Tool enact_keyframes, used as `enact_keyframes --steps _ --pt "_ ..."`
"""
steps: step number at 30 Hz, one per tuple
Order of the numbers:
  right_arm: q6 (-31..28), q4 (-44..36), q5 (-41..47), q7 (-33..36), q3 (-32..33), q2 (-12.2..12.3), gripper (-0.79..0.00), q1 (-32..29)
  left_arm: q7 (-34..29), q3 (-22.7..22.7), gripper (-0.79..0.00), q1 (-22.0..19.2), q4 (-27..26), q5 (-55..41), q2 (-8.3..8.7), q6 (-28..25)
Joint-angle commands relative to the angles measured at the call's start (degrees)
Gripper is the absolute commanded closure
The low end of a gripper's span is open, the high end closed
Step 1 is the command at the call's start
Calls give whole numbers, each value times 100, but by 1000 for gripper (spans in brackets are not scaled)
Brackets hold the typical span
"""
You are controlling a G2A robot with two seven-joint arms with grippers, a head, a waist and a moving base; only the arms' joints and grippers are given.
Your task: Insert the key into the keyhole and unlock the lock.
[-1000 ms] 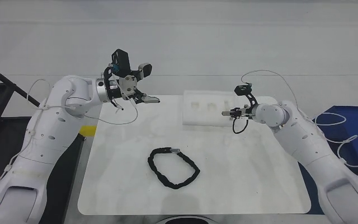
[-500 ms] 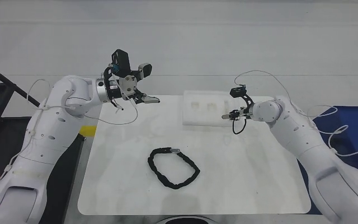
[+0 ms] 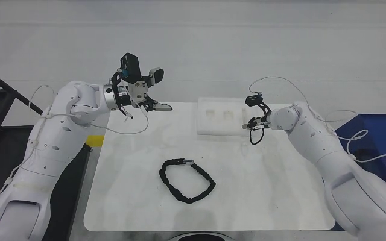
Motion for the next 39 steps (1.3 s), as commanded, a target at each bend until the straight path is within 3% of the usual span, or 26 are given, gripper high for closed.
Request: enact_keyframes --steps 1,32,35,39 --pt "-19 72 -6 1 -3 -32 -382 22 3 0 -785 0 0 1 0 0" --pt "-134 928 -416 -61 -73 -487 -280 212 3 0 -785 0 0 1 0 0" --pt "-127 979 -484 -82 -83 -521 -262 228 3 0 -785 0 0 1 0 0" --pt "-99 1053 -532 -136 -76 -565 -163 242 3 0 -785 0 0 1 0 0"
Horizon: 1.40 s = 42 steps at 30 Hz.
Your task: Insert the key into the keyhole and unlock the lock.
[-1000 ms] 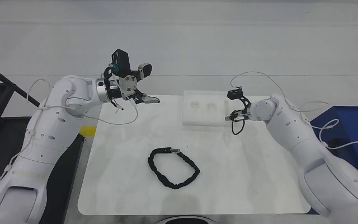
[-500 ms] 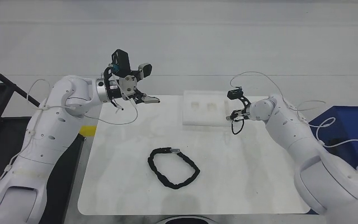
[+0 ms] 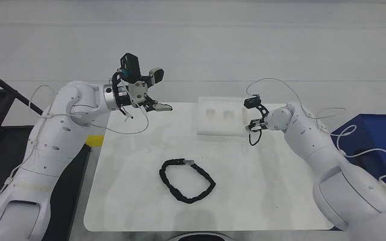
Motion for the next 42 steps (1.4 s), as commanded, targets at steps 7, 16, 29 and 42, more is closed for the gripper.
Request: enact_keyframes --steps 7,16,29,42 --pt "134 129 -77 -118 27 -78 -46 25 3 0 -785 0 0 1 0 0" --pt "240 222 -94 -65 80 -160 0 67 3 0 -785 0 0 1 0 0" --pt "254 309 -104 166 203 -199 0 225 3 0 -785 0 0 1 0 0" --pt "-264 185 164 329 561 24 0 287 3 0 -785 0 0 1 0 0"
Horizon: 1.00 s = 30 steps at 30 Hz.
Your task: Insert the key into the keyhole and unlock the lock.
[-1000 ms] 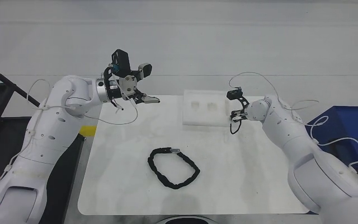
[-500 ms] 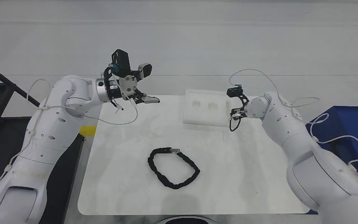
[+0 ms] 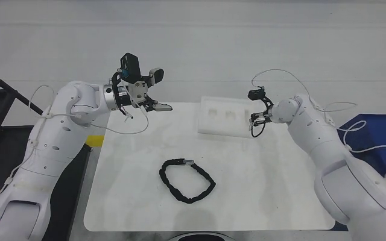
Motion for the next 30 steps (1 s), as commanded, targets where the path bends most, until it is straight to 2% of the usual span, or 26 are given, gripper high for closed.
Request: enact_keyframes --steps 1,10,13,16,20,25,30 --pt "-84 -61 29 -11 59 52 0 -16 3 0 -785 0 0 1 0 0" --pt "-496 -683 483 108 632 490 0 -229 3 0 -785 0 0 1 0 0" --pt "-549 -1125 895 449 977 701 0 -430 3 0 -785 0 0 1 0 0" --pt "-321 -1687 1501 1008 1451 945 0 -696 3 0 -785 0 0 1 0 0" --pt "168 -2850 1985 1588 2176 1319 0 -1254 3 0 -785 0 0 1 0 0" --pt "991 -4870 2476 2175 3379 1786 0 -2403 3 0 -785 0 0 1 0 0" --pt "1739 -6626 2956 2472 4503 2070 0 -3551 3 0 -785 0 0 1 0 0"
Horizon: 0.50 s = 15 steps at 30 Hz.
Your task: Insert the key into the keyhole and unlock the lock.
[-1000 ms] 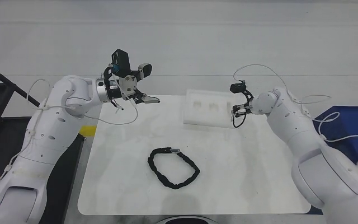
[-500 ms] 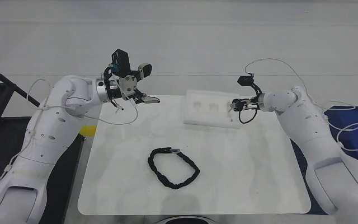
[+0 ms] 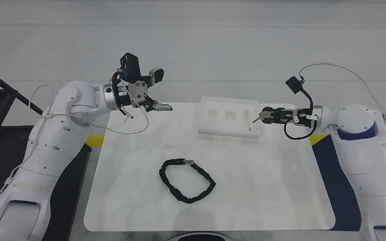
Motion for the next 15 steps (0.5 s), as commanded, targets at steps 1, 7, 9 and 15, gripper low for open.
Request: enact_keyframes --steps 1,7,9,15 --pt "216 -580 256 28 403 61 0 -370 3 0 -785 0 0 1 0 0" --pt "675 -1352 1103 -200 1195 154 0 -1058 3 0 -785 0 0 1 0 0" --pt "768 -1450 1349 -286 1310 163 0 -1172 3 0 -785 0 0 1 0 0" --pt "944 -1573 1817 -470 1499 187 0 -1315 3 0 -785 0 0 1 0 0"
